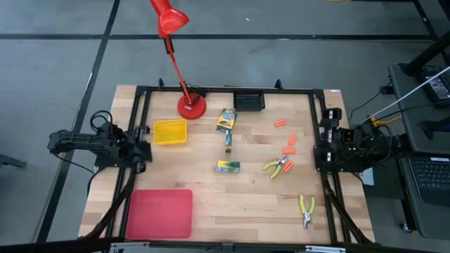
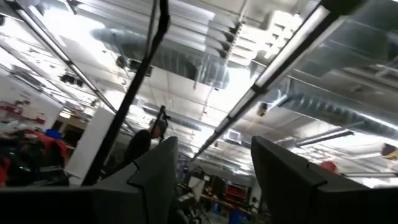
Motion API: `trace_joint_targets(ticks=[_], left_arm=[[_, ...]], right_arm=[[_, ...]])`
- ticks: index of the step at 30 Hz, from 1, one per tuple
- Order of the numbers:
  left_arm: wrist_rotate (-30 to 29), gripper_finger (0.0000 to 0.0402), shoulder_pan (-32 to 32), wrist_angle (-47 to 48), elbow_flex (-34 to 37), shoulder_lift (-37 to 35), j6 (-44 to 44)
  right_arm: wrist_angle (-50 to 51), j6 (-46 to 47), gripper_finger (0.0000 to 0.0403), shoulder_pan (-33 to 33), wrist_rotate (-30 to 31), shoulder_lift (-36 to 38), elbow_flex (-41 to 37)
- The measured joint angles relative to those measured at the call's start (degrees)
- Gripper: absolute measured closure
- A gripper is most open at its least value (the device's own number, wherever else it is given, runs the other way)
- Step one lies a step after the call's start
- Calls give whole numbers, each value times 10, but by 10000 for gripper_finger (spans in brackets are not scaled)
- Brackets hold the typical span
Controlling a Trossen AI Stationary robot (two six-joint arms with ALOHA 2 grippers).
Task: Pick & Place School Supplies
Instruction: Put the bottom crayon box into the pink bin
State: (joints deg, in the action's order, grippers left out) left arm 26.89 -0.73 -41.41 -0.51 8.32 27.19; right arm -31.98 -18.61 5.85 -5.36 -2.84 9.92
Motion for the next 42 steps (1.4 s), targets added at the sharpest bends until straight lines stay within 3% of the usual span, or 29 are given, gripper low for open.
trace_joint_targets(ticks=[2,3,7,16,21,23,28,32,34,36,38,42], left_arm=[[-88,399,0,0,0,0,-6],[-101,398,0,-3,0,3,-19],[-56,392,0,-4,0,6,-42],[-17,393,0,15,0,14,-64],[-24,394,0,24,0,29,-64],[-90,392,1,25,-3,43,-54],[-410,375,0,13,-51,119,-83],[-494,360,1,15,-127,209,-94],[-572,355,1,73,-182,265,-97],[-689,350,0,152,-239,327,-85],[-779,344,1,220,-291,393,-72],[-862,319,30,359,-371,489,-74]], right_arm=[[-2,-4,195,0,-5,-6,6],[-2,-10,195,0,-4,-9,8],[-11,-20,195,0,6,-20,13],[-32,-54,195,0,15,-33,13],[-50,-65,195,0,26,-43,13],[-51,-63,195,0,47,-52,13],[-44,-75,195,0,119,-96,17],[23,-66,195,0,159,-147,72],[99,-53,195,0,206,-182,118],[167,-38,195,0,245,-222,165],[217,-30,195,0,255,-265,209],[295,-47,195,0,261,-343,281]])
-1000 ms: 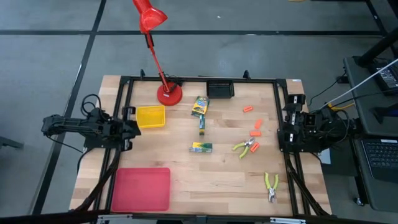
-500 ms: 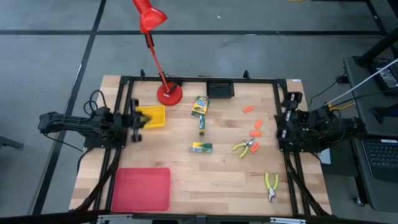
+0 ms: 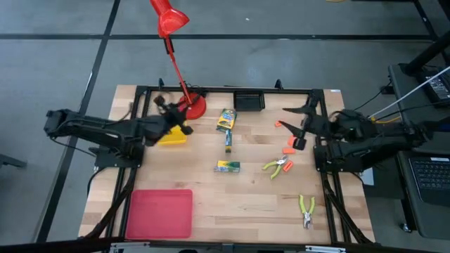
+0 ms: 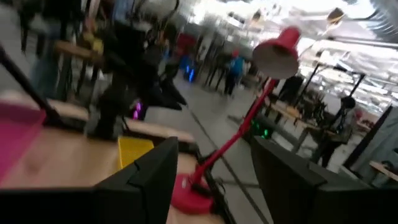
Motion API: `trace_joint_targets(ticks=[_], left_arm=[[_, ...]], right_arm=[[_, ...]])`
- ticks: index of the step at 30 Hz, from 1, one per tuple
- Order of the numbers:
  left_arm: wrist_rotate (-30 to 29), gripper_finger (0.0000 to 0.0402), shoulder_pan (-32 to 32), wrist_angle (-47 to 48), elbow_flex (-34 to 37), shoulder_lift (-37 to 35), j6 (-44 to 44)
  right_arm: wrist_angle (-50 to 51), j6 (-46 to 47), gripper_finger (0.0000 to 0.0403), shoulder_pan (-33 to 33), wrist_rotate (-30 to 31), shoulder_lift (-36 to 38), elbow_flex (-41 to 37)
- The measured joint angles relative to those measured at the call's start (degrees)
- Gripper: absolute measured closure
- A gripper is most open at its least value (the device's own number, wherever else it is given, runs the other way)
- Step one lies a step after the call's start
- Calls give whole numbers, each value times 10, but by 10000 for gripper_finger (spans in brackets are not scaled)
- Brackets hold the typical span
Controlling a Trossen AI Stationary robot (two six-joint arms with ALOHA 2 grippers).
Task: Pick & Place School Supplies
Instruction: Put the bottom crayon box into the pink bin
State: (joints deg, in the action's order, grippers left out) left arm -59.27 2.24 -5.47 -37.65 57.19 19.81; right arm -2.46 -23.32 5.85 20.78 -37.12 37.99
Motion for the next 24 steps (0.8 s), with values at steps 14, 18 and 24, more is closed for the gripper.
trace_joint_targets(ticks=[14,18,24], left_arm=[[187,181,200,128,45,9,-280],[172,186,242,38,83,36,-286],[153,215,277,-31,87,141,-371]], right_arm=[[303,238,195,9,-31,-93,102],[291,287,195,32,-38,-93,69],[249,347,195,78,-32,-94,22]])
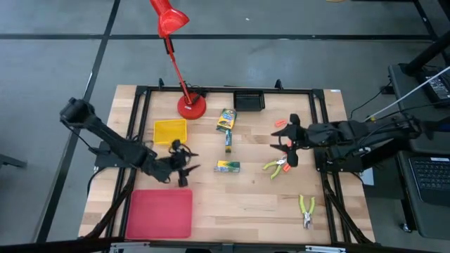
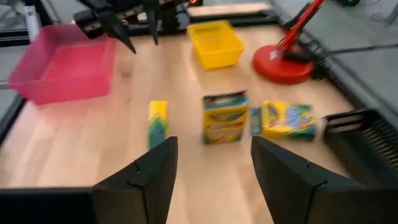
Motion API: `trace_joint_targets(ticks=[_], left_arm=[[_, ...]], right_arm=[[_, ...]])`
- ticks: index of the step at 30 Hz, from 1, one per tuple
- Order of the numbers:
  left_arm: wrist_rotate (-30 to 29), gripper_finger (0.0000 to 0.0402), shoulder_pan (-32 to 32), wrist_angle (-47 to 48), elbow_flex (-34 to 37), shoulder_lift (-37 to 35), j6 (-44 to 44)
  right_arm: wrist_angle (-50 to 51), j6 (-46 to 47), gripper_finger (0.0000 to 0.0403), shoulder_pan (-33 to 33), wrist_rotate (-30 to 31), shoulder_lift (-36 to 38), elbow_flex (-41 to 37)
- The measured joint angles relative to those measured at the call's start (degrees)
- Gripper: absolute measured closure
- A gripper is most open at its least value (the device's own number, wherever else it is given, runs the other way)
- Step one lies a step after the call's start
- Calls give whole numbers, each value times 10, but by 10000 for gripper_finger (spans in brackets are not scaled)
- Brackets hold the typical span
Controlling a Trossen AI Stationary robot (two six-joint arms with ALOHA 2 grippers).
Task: Pick & Place School Supplies
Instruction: Put the bottom crayon box into the pink bin
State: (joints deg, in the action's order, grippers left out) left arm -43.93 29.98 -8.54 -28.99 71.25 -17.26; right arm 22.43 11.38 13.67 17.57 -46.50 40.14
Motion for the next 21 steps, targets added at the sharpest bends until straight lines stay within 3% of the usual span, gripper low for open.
trace_joint_targets(ticks=[8,13,21], left_arm=[[48,211,0,-185,-10,160,2],[60,214,-22,-186,-48,209,8],[106,215,-65,-135,-67,218,-30]], right_arm=[[-9,34,195,73,69,0,-15],[-36,25,195,99,76,0,-15],[-44,0,195,102,75,0,-15]])
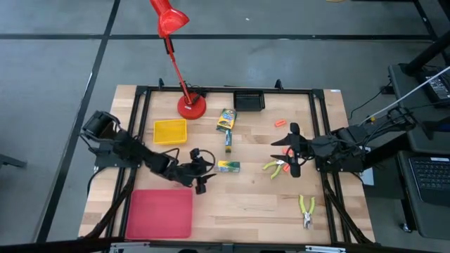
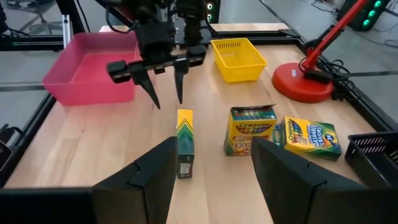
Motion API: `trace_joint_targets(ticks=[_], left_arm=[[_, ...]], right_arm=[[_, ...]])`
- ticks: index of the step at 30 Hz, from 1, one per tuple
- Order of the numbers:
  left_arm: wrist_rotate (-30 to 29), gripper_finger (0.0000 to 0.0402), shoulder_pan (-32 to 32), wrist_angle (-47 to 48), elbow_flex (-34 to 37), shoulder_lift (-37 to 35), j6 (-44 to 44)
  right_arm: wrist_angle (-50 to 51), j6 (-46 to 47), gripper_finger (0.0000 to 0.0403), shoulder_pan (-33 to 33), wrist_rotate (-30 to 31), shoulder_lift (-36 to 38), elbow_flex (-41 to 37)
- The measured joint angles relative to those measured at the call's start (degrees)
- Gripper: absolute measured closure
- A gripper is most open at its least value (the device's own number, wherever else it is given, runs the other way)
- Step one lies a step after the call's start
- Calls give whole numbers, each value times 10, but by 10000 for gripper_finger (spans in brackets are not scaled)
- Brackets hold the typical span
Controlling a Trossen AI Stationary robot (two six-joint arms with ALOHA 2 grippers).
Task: Pick & Place School Supplies
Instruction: Put the bottom crayon box into the pink bin
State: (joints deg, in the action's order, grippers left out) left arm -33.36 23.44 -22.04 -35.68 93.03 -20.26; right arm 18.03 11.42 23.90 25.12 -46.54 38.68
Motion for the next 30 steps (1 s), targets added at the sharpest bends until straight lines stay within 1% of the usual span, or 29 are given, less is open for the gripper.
trace_joint_targets(ticks=[5,9,12,14,17,22,26,30], left_arm=[[6,215,-12,14,0,0,-13],[35,217,-26,16,0,0,-22],[49,230,-34,17,0,0,-27],[50,246,-36,17,0,0,-28],[50,286,-38,26,0,0,-35],[49,385,-37,32,0,0,-31],[32,398,-23,29,0,0,11],[-12,398,7,6,1,-15,69]], right_arm=[[0,-15,195,0,0,0,0],[1,-19,195,0,0,0,0],[1,-24,195,0,0,0,0],[1,-27,195,0,0,0,0],[1,-29,194,0,-1,0,0],[1,-29,195,0,-3,0,0],[0,-27,195,0,-3,0,0],[-5,-26,195,0,-3,0,0]])
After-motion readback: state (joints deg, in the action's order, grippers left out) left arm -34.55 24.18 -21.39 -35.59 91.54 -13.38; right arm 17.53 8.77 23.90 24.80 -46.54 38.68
